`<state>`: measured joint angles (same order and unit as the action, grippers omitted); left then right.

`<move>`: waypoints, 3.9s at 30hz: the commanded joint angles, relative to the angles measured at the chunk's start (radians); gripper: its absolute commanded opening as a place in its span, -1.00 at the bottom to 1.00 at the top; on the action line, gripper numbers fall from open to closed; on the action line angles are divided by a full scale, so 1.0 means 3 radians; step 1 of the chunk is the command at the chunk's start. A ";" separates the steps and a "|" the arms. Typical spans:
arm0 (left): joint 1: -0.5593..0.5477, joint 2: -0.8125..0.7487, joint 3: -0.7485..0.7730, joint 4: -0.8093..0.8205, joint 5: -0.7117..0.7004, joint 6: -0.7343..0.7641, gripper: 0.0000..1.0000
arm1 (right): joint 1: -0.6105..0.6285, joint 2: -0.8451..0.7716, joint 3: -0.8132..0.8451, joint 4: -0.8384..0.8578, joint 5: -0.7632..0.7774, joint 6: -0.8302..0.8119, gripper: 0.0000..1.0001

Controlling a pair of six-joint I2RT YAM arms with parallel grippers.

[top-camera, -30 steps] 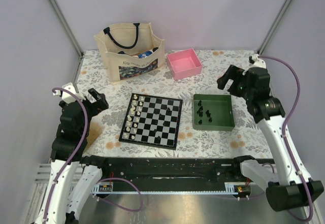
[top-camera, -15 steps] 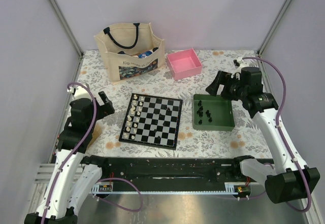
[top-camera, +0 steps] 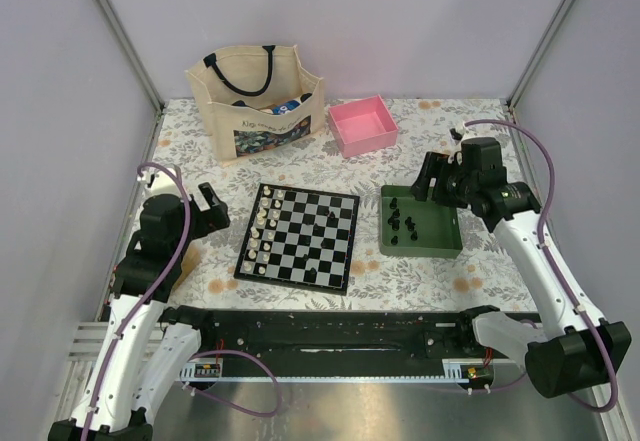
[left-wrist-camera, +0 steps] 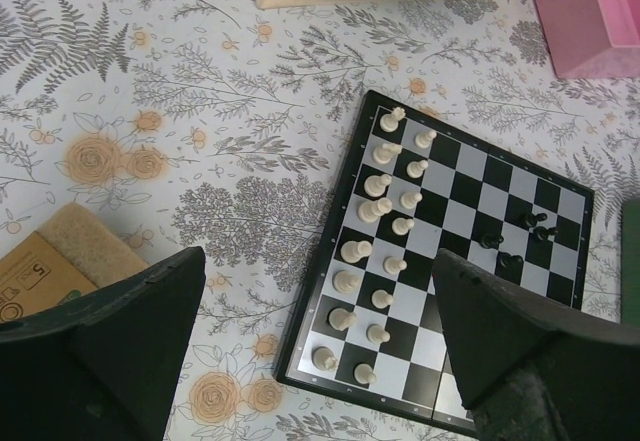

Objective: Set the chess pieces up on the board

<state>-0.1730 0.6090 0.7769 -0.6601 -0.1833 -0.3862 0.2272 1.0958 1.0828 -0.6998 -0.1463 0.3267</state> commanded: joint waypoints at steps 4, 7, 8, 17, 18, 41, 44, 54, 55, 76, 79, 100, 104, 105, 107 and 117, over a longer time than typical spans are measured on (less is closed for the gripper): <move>0.0014 -0.0087 0.0003 0.0043 0.0100 -0.0011 0.98 | 0.0025 0.0355 -0.0082 0.0109 0.0467 0.0036 0.41; 0.0014 -0.0092 0.0008 0.0033 0.0079 -0.0016 0.98 | 0.0025 0.0621 0.0021 0.0139 0.0365 0.0020 0.40; 0.0014 -0.0097 0.0008 0.0027 0.0084 -0.0006 0.98 | 0.0030 0.0713 0.0041 0.0159 0.0330 0.0000 0.33; 0.0019 0.0020 0.0044 0.0027 0.0135 0.0014 0.98 | 0.0132 0.0873 -0.0025 0.0303 0.0150 0.0020 0.45; 0.0019 0.0020 0.0034 0.0032 0.0135 0.0014 0.98 | 0.0127 0.0873 -0.0025 0.0298 0.0135 0.0020 0.50; 0.0035 0.0066 0.0028 0.0027 0.0151 -0.0037 0.98 | 0.1349 0.1220 0.0665 0.0292 0.0314 0.0102 0.42; 0.0035 0.0087 0.0034 0.0027 0.0156 -0.0032 0.98 | 0.1513 0.1455 0.0793 0.0282 0.0360 0.0072 0.34; 0.0076 0.0097 0.0034 0.0027 0.0187 -0.0027 0.98 | 0.1738 0.2319 0.1421 0.0149 0.0666 -0.0097 0.19; 0.0081 0.0087 0.0034 0.0027 0.0182 -0.0027 0.98 | 0.1738 0.2385 0.1473 0.0144 0.0702 -0.0097 0.18; 0.0173 0.0117 0.0039 0.0043 0.0289 -0.0027 0.98 | 0.1738 0.3317 0.2209 -0.0009 0.0559 -0.0348 -0.14; 0.0188 0.0123 0.0034 0.0038 0.0299 -0.0027 0.98 | 0.1743 0.3373 0.2240 -0.0014 0.0559 -0.0358 -0.16; 0.0239 0.0148 0.0034 0.0053 0.0371 -0.0027 0.98 | 0.1738 0.3572 0.2388 -0.0137 0.0570 -0.0378 -0.31; 0.0249 0.0158 0.0039 0.0053 0.0381 -0.0027 0.98 | 0.1738 0.3583 0.2373 -0.0137 0.0539 -0.0373 -0.31; 0.0249 0.0163 0.0034 0.0053 0.0381 -0.0027 0.98 | 0.1743 0.3583 0.2368 -0.0137 0.0529 -0.0373 -0.31; 0.0255 0.0169 0.0034 0.0053 0.0386 -0.0032 0.98 | 0.1748 0.3588 0.2363 -0.0142 0.0513 -0.0373 -0.31; 0.0270 0.0184 0.0034 0.0048 0.0401 -0.0032 0.98 | 0.1743 0.3593 0.2312 -0.0152 0.0503 -0.0373 -0.33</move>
<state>-0.0982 0.6643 0.7761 -0.6628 -0.0811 -0.3927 0.7403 2.1632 1.7672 -0.7322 0.0143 0.2207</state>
